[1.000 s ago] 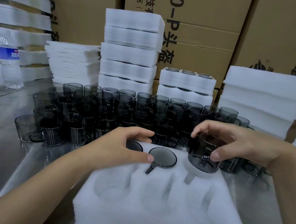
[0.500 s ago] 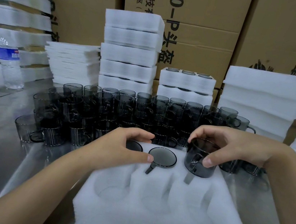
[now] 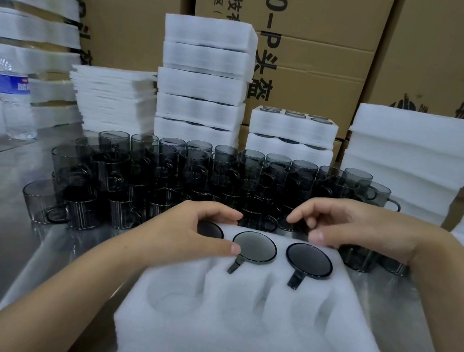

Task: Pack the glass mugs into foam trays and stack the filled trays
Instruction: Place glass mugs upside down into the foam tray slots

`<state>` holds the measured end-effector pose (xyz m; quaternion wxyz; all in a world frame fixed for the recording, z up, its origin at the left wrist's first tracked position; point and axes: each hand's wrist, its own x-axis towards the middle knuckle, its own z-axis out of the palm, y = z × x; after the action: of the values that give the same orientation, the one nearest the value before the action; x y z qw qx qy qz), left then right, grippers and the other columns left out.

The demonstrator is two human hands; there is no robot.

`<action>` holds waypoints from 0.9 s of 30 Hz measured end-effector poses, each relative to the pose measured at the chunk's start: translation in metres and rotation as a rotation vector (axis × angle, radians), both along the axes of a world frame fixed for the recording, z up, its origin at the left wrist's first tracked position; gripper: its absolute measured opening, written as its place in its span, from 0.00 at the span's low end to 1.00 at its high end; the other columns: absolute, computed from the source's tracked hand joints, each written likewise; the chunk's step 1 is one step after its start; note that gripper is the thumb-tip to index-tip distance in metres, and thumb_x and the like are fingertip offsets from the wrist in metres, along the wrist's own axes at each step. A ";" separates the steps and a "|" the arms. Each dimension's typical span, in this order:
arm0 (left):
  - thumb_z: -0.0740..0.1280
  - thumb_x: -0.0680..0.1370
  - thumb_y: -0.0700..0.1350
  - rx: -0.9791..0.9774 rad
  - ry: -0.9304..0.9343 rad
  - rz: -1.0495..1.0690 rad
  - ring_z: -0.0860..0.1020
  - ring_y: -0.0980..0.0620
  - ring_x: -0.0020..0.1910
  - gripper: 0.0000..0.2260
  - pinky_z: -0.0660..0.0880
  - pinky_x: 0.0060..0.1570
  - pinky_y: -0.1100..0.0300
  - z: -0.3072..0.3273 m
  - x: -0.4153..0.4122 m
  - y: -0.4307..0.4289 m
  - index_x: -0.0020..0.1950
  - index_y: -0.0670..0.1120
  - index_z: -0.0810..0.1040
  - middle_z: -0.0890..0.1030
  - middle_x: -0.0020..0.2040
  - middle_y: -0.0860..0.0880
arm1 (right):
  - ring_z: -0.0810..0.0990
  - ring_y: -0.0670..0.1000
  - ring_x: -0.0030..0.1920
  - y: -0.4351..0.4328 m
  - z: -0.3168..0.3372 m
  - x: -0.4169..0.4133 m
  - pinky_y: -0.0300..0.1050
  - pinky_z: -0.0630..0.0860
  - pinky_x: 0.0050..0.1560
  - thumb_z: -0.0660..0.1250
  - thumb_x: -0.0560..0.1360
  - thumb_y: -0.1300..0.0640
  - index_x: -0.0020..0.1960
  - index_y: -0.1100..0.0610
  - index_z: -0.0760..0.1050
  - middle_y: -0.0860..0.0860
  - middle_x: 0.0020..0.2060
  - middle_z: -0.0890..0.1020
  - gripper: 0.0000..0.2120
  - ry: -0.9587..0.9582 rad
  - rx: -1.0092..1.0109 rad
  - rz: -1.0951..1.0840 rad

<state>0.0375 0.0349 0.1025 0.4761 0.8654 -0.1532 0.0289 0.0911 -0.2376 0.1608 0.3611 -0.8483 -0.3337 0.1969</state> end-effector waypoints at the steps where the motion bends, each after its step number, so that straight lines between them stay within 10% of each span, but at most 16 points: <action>1: 0.77 0.68 0.51 -0.001 0.003 0.001 0.78 0.68 0.52 0.17 0.72 0.52 0.75 0.000 0.000 0.000 0.54 0.64 0.78 0.80 0.52 0.69 | 0.74 0.40 0.40 0.002 0.000 0.001 0.39 0.71 0.44 0.71 0.60 0.35 0.51 0.40 0.79 0.38 0.38 0.76 0.21 -0.029 0.033 -0.027; 16: 0.76 0.63 0.58 0.022 0.028 0.032 0.78 0.67 0.52 0.19 0.73 0.56 0.65 0.002 -0.001 -0.001 0.53 0.63 0.80 0.80 0.52 0.67 | 0.70 0.41 0.32 0.004 -0.003 0.002 0.34 0.68 0.33 0.78 0.55 0.41 0.39 0.44 0.76 0.39 0.30 0.74 0.17 -0.023 -0.202 0.009; 22: 0.78 0.66 0.53 -0.014 0.012 0.040 0.78 0.67 0.53 0.20 0.72 0.58 0.67 0.000 -0.001 0.000 0.55 0.64 0.77 0.81 0.54 0.62 | 0.73 0.41 0.32 0.008 -0.002 0.012 0.39 0.69 0.39 0.72 0.67 0.42 0.40 0.46 0.78 0.40 0.31 0.77 0.09 -0.333 0.143 -0.348; 27: 0.74 0.69 0.53 -0.142 -0.127 0.251 0.79 0.63 0.46 0.09 0.75 0.46 0.70 -0.004 0.005 -0.003 0.47 0.62 0.80 0.83 0.47 0.56 | 0.77 0.40 0.37 0.034 -0.024 0.015 0.34 0.70 0.38 0.67 0.75 0.49 0.51 0.42 0.76 0.39 0.46 0.77 0.05 -0.480 0.017 -0.358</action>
<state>0.0421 0.0316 0.0984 0.5181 0.8384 -0.0710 0.1538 0.1064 -0.2032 0.1364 0.3080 -0.9128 -0.2563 -0.0792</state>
